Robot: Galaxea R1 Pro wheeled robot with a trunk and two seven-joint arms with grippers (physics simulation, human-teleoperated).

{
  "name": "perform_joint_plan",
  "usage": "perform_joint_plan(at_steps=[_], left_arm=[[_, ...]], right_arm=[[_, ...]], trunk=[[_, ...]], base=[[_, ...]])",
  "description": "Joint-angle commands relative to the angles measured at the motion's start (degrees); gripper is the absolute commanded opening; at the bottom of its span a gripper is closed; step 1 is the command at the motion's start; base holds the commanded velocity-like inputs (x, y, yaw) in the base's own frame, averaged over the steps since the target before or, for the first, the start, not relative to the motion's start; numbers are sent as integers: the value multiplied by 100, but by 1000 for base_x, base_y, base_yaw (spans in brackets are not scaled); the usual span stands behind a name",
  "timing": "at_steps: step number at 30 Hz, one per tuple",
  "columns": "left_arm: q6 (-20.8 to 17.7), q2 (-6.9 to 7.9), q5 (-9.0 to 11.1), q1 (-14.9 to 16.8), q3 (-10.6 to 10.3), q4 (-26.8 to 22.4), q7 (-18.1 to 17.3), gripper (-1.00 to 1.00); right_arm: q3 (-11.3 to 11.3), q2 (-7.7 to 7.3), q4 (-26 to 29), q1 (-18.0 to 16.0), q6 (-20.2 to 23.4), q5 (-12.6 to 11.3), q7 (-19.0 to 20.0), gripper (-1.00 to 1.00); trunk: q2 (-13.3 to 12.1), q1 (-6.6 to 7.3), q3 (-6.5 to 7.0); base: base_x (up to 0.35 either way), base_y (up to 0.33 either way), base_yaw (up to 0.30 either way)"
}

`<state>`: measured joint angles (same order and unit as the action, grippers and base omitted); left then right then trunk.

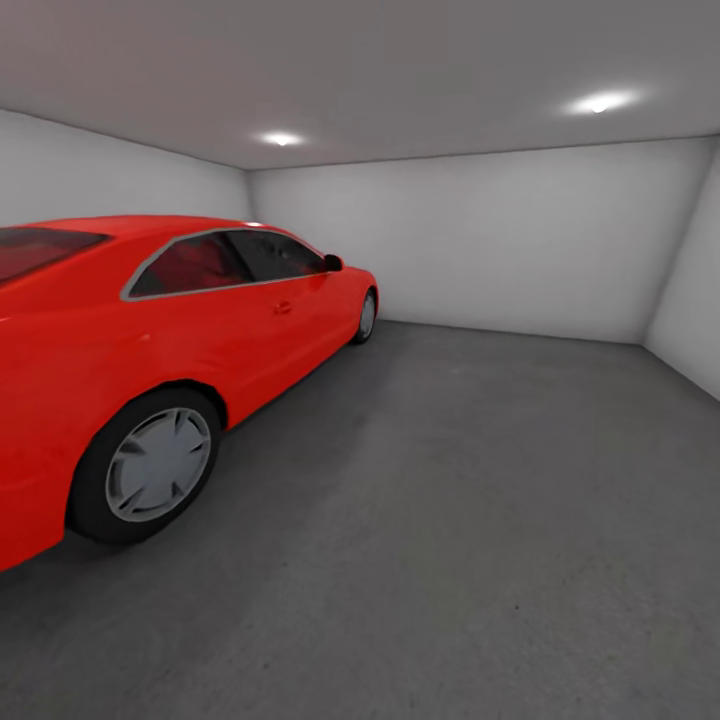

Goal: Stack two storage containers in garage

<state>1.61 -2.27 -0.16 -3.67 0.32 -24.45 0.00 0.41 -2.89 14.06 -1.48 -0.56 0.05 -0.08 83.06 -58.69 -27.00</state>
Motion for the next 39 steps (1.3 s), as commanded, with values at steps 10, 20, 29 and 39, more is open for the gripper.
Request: perform_joint_plan(at_steps=[10, 20, 29, 39], left_arm=[[6, -1, -2, -2, 3, -7, 0, 100], [8, -1, -2, -2, 10, -7, 0, 100], [10, -1, -2, -2, 12, -7, 0, 100], [8, -1, -2, -2, 12, -7, 0, 100]], right_arm=[[7, -1, 0, -2, -6, 4, -1, 100], [3, -1, 0, -2, -6, -6, 7, 100], [3, -1, 0, -2, -6, -13, 8, 100], [3, -1, 0, -2, -6, -14, 8, 100]], trunk=[[2, -4, -9], [2, -4, -9], [2, -4, -9], [2, -4, -9]], base=[[346, 0, 0], [346, 0, -84], [346, 0, -250], [346, 0, -263]])
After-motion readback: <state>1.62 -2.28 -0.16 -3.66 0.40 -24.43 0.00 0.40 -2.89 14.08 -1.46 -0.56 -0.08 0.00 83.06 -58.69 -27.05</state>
